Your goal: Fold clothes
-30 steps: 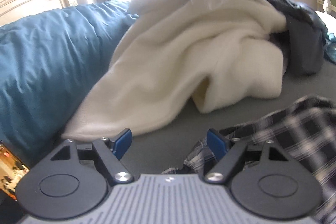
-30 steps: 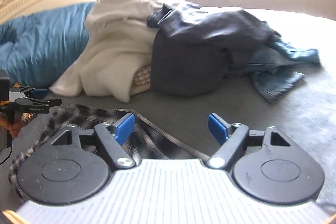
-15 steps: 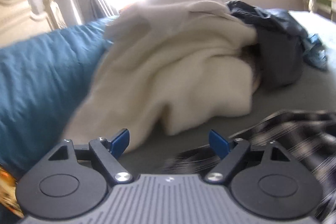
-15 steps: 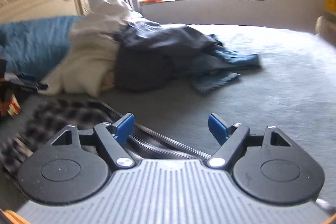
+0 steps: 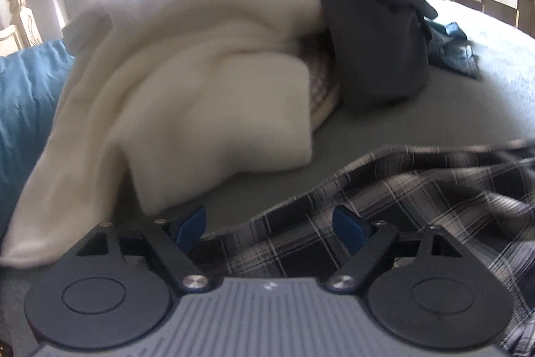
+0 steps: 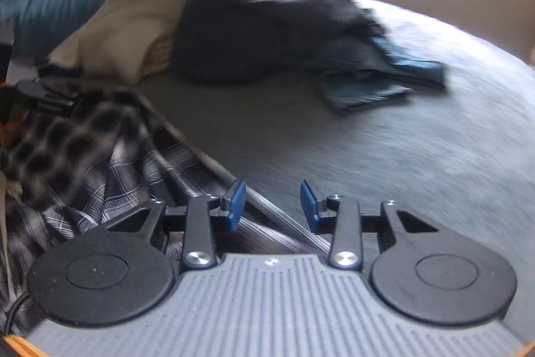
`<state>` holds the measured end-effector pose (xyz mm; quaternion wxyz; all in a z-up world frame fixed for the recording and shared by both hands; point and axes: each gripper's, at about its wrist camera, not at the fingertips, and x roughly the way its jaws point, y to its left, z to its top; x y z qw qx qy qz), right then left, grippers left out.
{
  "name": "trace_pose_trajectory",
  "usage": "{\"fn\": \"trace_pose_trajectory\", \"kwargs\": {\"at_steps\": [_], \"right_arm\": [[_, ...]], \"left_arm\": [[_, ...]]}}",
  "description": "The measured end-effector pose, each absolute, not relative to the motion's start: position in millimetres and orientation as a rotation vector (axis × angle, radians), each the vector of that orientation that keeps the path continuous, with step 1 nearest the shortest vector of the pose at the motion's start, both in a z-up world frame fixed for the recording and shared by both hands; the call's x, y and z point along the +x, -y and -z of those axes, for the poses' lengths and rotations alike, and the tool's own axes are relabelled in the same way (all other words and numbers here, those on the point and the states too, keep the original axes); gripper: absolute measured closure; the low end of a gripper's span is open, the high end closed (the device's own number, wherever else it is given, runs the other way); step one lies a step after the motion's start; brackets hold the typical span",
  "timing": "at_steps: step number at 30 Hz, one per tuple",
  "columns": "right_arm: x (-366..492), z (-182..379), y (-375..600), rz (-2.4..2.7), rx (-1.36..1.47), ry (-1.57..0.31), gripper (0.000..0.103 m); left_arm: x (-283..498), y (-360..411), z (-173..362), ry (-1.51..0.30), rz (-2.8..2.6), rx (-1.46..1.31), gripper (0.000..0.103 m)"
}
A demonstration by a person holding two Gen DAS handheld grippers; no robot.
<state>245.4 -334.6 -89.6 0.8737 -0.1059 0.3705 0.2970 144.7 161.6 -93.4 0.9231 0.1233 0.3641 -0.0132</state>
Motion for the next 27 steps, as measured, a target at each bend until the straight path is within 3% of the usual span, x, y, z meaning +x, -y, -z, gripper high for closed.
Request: {"fn": "trace_pose_trajectory", "kwargs": {"at_steps": [7, 9, 10, 11, 18, 27], "right_arm": [[271, 115, 300, -0.746, -0.345, -0.915, 0.063], [267, 120, 295, -0.743, -0.424, -0.91, 0.076], [264, 120, 292, -0.727, -0.468, -0.897, 0.097], [263, 118, 291, -0.709, -0.499, -0.883, 0.101], [281, 95, 278, -0.57, -0.649, -0.683, 0.102], [331, 125, 272, -0.546, -0.623, -0.708, 0.101]], "left_arm": [[149, -165, 102, -0.731, 0.034, 0.229, 0.019], [152, -165, 105, -0.724, 0.033, 0.225, 0.019], [153, -164, 106, -0.719, 0.029, 0.227, 0.019], [154, -163, 107, -0.713, 0.023, 0.23, 0.018], [164, -158, 109, -0.687, -0.016, 0.24, 0.017], [174, -161, 116, -0.669, -0.047, 0.228, 0.011]]}}
